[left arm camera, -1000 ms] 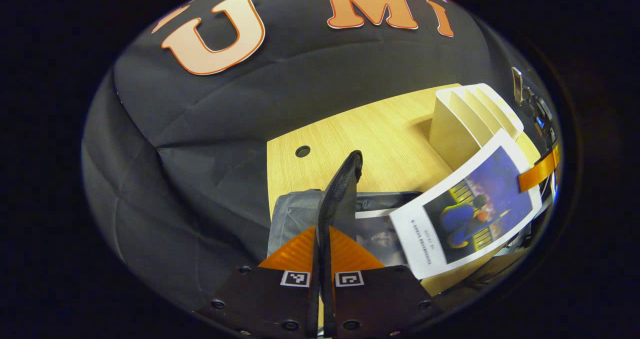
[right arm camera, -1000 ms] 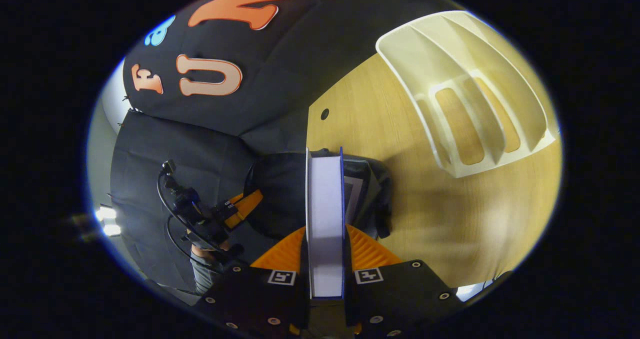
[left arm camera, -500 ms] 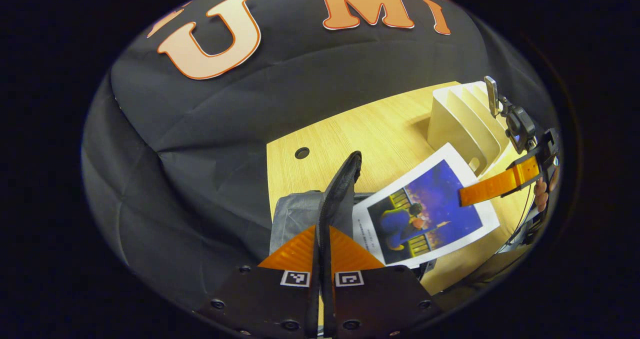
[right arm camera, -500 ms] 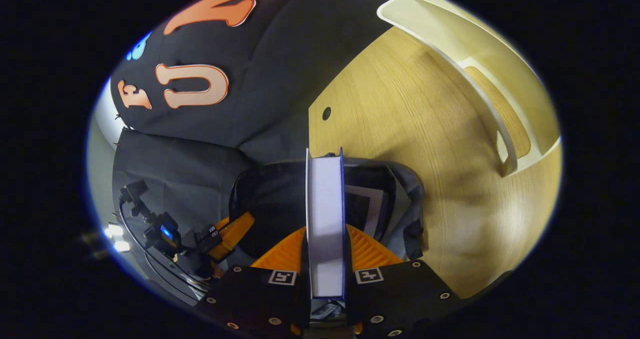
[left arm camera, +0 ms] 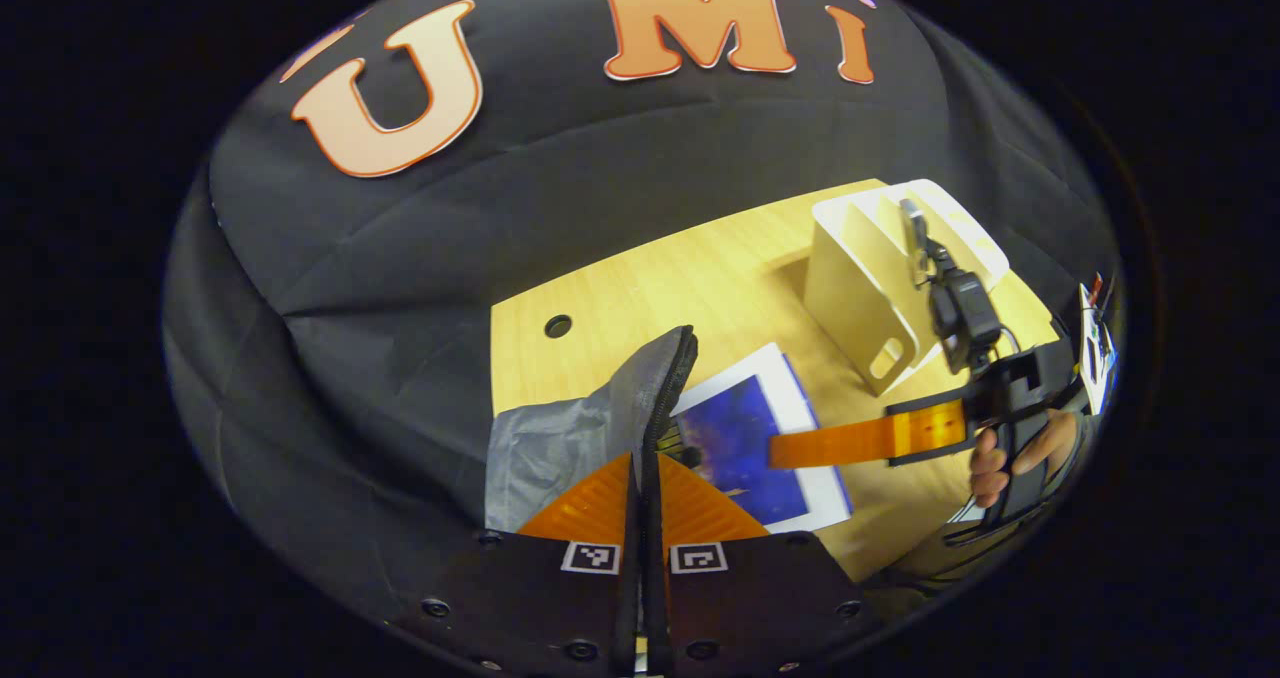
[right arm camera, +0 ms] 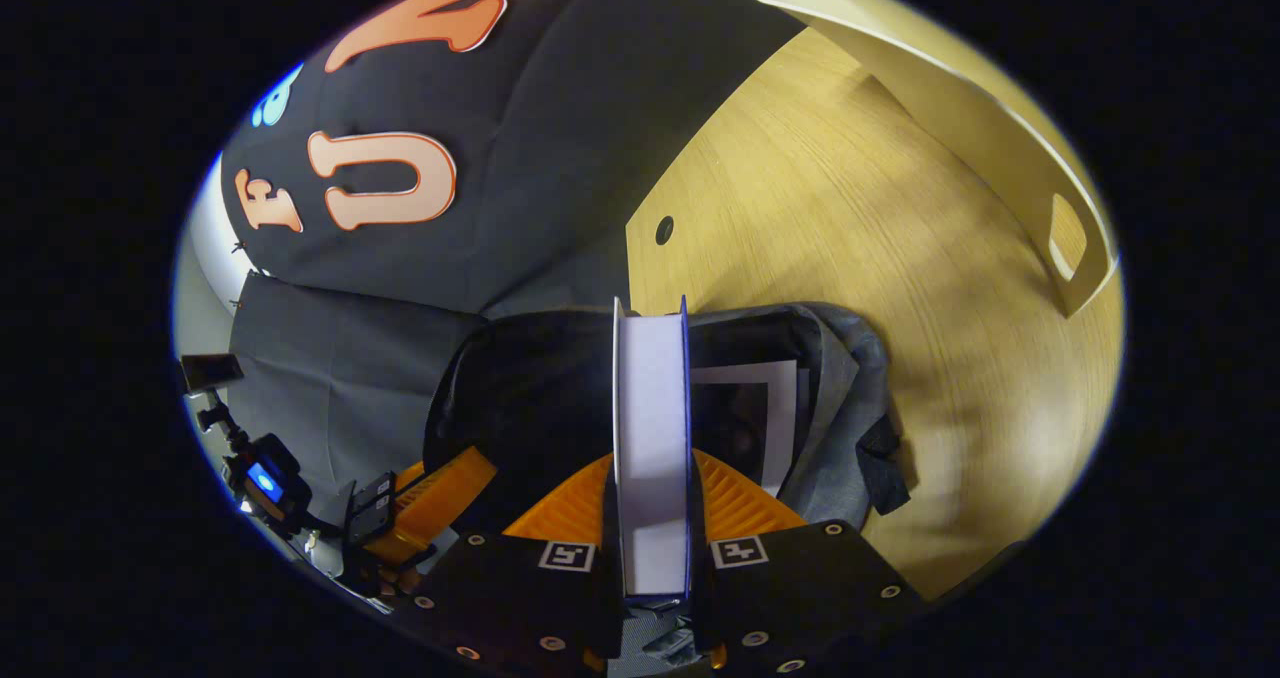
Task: Open the schoolbag, grab two books from the bookshelf and put them into the schoolbag.
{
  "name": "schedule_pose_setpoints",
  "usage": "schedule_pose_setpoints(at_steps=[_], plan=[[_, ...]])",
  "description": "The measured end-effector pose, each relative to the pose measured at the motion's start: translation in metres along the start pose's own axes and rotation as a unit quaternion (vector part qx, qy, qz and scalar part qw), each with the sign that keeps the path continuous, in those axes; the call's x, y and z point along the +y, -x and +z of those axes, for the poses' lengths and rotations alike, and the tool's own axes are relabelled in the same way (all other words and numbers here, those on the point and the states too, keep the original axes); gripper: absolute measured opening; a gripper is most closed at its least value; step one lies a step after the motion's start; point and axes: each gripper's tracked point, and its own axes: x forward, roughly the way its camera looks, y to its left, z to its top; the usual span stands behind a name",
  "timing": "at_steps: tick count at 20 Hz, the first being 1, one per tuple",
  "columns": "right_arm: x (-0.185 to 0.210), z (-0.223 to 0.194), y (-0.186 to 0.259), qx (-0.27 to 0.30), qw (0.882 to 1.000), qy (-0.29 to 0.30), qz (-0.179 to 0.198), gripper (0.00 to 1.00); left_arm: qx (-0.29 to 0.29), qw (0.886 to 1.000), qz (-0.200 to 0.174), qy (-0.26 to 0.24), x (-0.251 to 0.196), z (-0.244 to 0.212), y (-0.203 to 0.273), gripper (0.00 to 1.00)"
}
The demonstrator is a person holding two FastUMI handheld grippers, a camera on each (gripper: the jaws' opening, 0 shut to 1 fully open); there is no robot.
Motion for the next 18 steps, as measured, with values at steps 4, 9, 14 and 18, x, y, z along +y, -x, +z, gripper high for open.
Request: schedule_pose_setpoints(at_steps=[4, 9, 14, 18], plan=[[0.005, -0.005, -0.015, -0.005, 1.0, -0.001, 0.005, 0.28, -0.005, 1.0, -0.008, -0.002, -0.01, 0.007, 0.002, 0.04], [-0.008, -0.028, -0.046, 0.036, 0.999, 0.01, -0.027, 0.36, -0.01, 1.0, -0.016, -0.002, -0.021, 0.009, 0.002, 0.04], [-0.005, -0.03, -0.036, 0.067, 0.993, 0.067, -0.068, 0.74, -0.016, 1.0, -0.006, 0.017, -0.009, 0.001, 0.004, 0.04], [-0.008, -0.017, -0.017, 0.072, 0.986, 0.117, -0.1, 0.98, -0.019, 0.999, -0.005, 0.03, -0.008, -0.004, 0.003, 0.04]])
